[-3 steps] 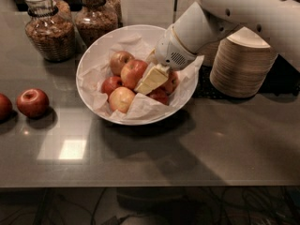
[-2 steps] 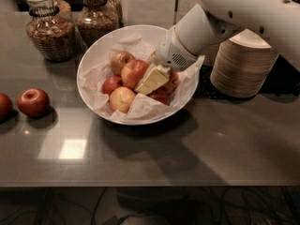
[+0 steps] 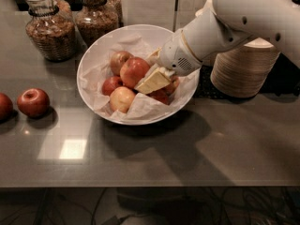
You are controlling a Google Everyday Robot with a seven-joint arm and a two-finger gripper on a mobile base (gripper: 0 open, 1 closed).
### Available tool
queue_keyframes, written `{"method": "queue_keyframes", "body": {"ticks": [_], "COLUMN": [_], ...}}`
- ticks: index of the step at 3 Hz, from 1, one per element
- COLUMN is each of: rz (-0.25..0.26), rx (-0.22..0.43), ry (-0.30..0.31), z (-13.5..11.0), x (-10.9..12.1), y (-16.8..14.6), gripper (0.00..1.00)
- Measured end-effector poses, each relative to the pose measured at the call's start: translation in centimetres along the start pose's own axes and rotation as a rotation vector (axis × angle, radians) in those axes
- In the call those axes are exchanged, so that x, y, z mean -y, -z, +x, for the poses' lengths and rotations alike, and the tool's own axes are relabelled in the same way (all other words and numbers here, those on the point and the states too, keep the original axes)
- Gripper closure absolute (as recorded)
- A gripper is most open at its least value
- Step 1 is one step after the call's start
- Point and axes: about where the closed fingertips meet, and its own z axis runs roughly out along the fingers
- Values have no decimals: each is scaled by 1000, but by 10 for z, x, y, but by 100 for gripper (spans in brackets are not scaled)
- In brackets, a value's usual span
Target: Pick apple from white bowl
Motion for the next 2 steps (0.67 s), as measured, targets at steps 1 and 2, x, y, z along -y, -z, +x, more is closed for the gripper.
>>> {"method": "queue_keyframes", "body": {"ticks": [1,2], "rz": [47,85], "rx": [112,134], "ry": [-3,49], "z": [-4,-35], "x": [-6,-10], "y": [45,89], "gripper": [100,100]}}
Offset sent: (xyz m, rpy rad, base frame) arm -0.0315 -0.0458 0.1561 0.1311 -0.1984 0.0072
